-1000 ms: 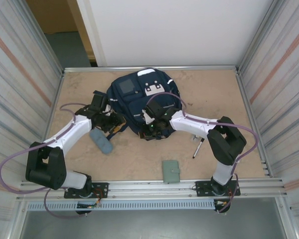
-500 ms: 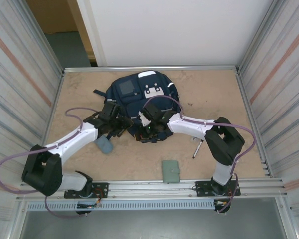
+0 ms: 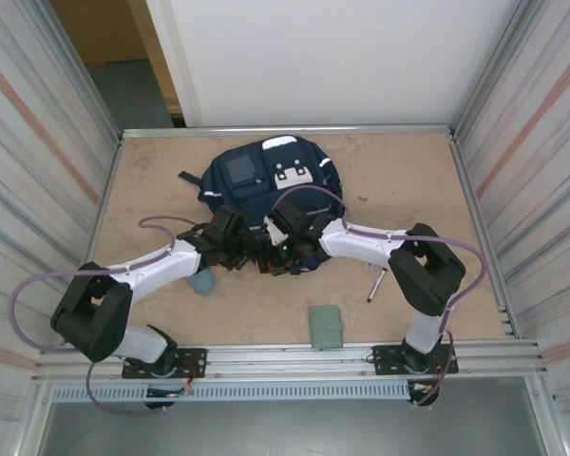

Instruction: Pack books, pencil case, and school supplies into a backpack

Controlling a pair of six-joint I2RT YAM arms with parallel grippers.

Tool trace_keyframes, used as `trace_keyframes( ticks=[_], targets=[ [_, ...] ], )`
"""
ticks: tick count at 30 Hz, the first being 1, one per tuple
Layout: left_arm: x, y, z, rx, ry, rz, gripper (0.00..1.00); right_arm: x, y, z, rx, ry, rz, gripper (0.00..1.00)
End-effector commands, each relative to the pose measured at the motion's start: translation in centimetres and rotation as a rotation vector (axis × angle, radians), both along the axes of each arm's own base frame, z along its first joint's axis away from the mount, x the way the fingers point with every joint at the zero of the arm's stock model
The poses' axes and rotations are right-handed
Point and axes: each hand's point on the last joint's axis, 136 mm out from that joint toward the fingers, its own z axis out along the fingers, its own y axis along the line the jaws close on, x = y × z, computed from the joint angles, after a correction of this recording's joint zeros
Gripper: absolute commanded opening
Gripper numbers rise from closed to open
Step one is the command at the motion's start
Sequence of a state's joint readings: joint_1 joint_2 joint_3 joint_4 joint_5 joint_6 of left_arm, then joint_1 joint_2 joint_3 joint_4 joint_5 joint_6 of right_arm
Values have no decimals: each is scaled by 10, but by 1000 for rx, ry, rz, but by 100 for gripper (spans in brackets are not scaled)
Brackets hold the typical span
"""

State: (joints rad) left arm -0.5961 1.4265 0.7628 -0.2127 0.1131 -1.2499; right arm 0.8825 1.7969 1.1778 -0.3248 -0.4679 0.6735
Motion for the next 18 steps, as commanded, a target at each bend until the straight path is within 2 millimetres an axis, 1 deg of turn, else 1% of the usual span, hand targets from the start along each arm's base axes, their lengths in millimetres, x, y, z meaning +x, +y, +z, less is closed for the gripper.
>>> trace_keyframes(
  ticks=[1,2,3,6,8,11,13,15,17,18],
  targets=[
    [9,-5,1,-13,-24,8,14,-15,1,11,22,0,44,0],
    [11,-3,3,-9,-25,7,4,-14,-4,11,4,-6,37,0],
    [11,0,4,3,-20,6,0,-12,-10,10,-16,-12,30,0],
    [15,16,8,50,-38,-5,0,-3,-40,6,-140,-66,7,0],
    [21,25,9,48,-49,-21,0,8,-75,0,-296,-149,-40,0],
    [30,35,9,17,-50,-71,0,9,-120,-8,-397,-135,-82,0],
    [35,41,5,11,-33,-107,0,8,-144,-12,-416,-98,-111,0],
    [37,48,-6,27,26,-123,0,8,-167,-15,-446,-80,-143,0],
    [41,51,-18,16,86,-147,0,9,-183,-17,-457,-69,-168,0],
    [43,52,-21,7,103,-152,0,9,-185,-17,-454,-68,-171,0]
  ],
)
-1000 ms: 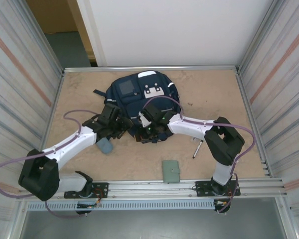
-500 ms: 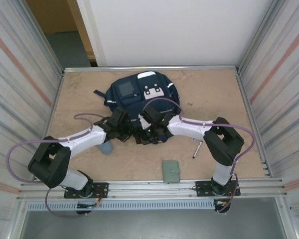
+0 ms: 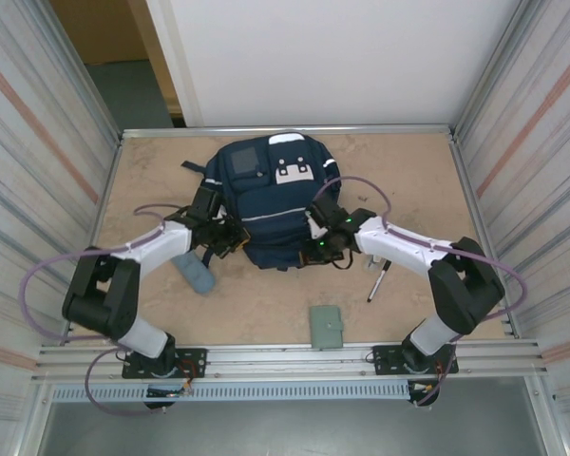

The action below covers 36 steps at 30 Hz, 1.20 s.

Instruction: Pack books, pencil case, and school supplies into a backpack

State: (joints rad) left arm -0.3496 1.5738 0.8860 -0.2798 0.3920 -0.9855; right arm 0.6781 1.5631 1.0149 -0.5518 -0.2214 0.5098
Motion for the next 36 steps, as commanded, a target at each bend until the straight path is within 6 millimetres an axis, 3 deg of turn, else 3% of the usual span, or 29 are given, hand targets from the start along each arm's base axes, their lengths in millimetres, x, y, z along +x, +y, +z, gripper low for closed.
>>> trace_keyframes(
  ticks=[1,4,8,10,11,12,13,16,19,22,25,30,36],
  targets=[
    [9,27,-19,78,40,-36,0,-24,-54,-10,-168,73,-15,0],
    [35,43,-20,76,24,-4,0,-21,-43,-2,-132,54,13,0],
    [57,75,-8,83,52,54,3,-9,-4,21,-46,-29,48,0],
    [55,85,7,125,29,67,25,-5,19,35,-17,-111,81,0],
    [53,88,15,145,20,68,30,-5,28,40,0,-137,96,0],
    [48,89,24,151,10,62,46,-5,39,44,23,-162,112,0],
    [41,87,31,141,3,47,55,-4,50,48,54,-180,124,0],
    [8,77,45,105,6,10,64,-6,77,58,158,-195,159,0],
    [-32,48,48,57,-7,-39,66,-9,94,64,202,-248,187,0],
    [-53,27,51,33,-32,-38,66,-18,112,62,256,-249,214,0],
    [-54,19,54,11,-72,-18,66,-31,133,60,299,-230,268,0],
    [-52,27,53,62,-73,26,67,-45,157,49,287,-214,321,0],
    [-49,16,51,72,-114,36,67,-53,171,34,266,-210,320,0]
  ],
)
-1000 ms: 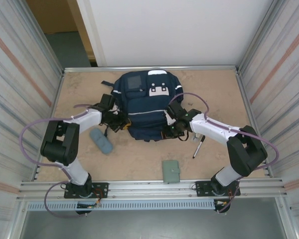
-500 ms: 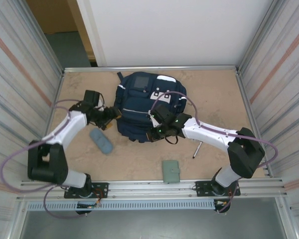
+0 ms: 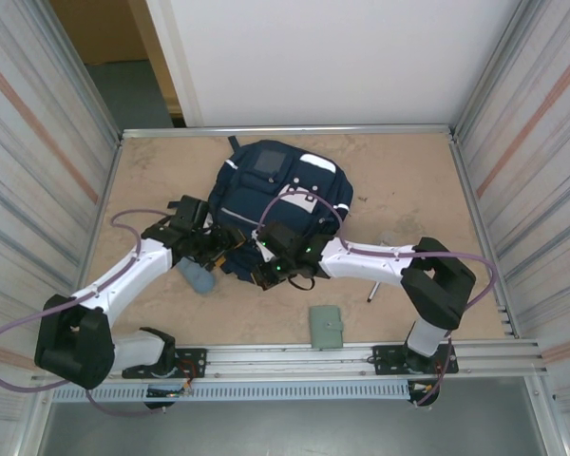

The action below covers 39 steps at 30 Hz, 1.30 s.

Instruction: Pack books, pencil case, and school supplies into a backpack

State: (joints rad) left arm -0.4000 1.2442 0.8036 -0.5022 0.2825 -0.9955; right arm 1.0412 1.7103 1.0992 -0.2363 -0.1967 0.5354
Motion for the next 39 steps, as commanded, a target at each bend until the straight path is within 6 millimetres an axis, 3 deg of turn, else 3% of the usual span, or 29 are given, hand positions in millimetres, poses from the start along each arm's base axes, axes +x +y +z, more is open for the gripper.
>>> trace_keyframes(
  ticks=[1,5,10,12,16,23,30,33,39],
  targets=[
    [6,-8,6,30,-74,10,66,3,27,21,95,-13,-11,0],
    [-2,-8,-15,97,-57,5,53,4,23,22,88,-27,-24,0],
    [-7,8,-23,174,-55,7,12,13,6,22,35,-37,-65,0],
    [-5,14,-22,172,-59,14,0,13,-3,20,24,-9,-68,0],
    [0,27,-13,160,-67,28,0,17,-35,9,-49,10,-96,1],
    [11,39,-11,92,-72,16,0,38,-132,-26,-215,153,-276,5],
    [19,44,-13,60,-37,-6,0,64,-173,-46,-191,244,-400,7],
    [19,44,-15,53,-26,-12,0,68,-173,-46,-179,259,-388,7],
    [20,32,-12,-24,-28,-8,0,43,-121,-16,-35,275,-176,4]
  ],
)
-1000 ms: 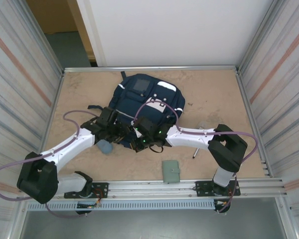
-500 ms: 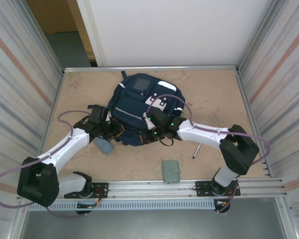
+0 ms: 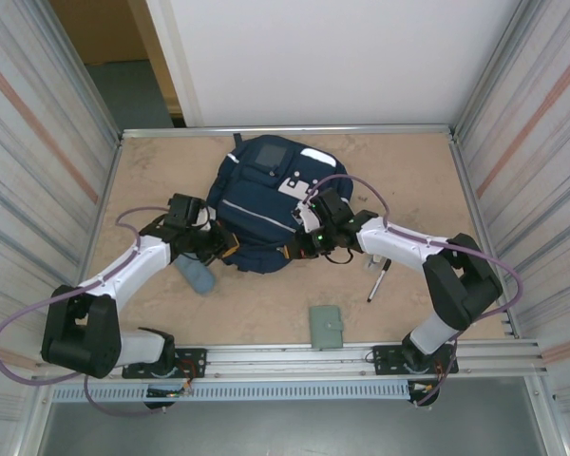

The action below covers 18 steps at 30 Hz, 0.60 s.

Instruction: Pack books, pencil case, and school supplies into a backpack

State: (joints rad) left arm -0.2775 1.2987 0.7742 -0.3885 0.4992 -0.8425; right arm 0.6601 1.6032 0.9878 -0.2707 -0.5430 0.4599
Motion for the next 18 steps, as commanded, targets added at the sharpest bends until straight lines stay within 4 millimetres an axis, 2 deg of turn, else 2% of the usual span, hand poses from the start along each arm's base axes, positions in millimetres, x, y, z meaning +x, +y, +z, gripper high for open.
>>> trace_keyframes(
  ticks=[1,4,10,14,18],
  targets=[
    [6,32,-12,90,18,110,0,-24,-26,-23,-170,90,9,4],
    [4,23,-12,52,26,106,0,-39,-1,-13,-148,75,81,3],
    [-2,3,-16,51,31,94,0,-54,56,13,-41,53,102,0],
    [-5,-5,-17,47,36,97,0,-46,74,29,5,15,47,0],
    [-3,-13,-16,20,24,117,0,-36,82,38,5,-68,7,0]
  ],
)
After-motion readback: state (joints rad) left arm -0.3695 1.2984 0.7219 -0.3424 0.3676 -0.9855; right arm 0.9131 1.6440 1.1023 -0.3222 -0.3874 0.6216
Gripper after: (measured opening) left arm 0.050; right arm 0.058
